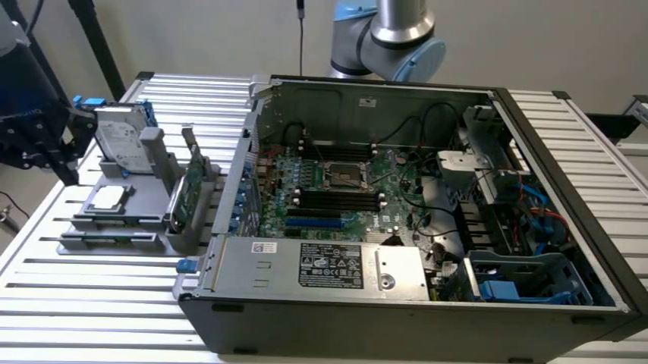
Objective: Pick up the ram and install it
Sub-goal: 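Pick up the ram and move it above insertion slot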
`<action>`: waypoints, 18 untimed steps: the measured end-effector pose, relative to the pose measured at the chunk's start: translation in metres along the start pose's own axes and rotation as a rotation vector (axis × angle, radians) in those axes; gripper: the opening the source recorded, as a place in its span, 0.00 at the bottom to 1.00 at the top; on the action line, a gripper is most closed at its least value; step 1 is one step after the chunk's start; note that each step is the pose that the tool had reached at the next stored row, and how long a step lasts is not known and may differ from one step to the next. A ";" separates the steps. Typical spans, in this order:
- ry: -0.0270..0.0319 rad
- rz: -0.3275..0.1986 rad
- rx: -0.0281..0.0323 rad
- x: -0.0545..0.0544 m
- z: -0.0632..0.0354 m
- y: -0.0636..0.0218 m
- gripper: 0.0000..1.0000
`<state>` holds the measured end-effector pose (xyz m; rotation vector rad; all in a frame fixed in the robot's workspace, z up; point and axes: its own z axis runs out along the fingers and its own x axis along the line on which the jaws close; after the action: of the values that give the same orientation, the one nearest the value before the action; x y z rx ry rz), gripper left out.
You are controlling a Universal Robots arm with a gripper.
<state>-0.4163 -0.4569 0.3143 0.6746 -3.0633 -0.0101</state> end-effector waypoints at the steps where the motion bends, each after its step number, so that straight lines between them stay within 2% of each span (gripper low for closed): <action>1: 0.0000 -0.018 0.0000 0.000 0.0004 0.0000 0.11; 18: 0.0024 -0.328 0.0011 0.000 0.0058 -0.0001 0.11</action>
<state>-0.4163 -0.4569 0.3085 1.1649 -2.9114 -0.0088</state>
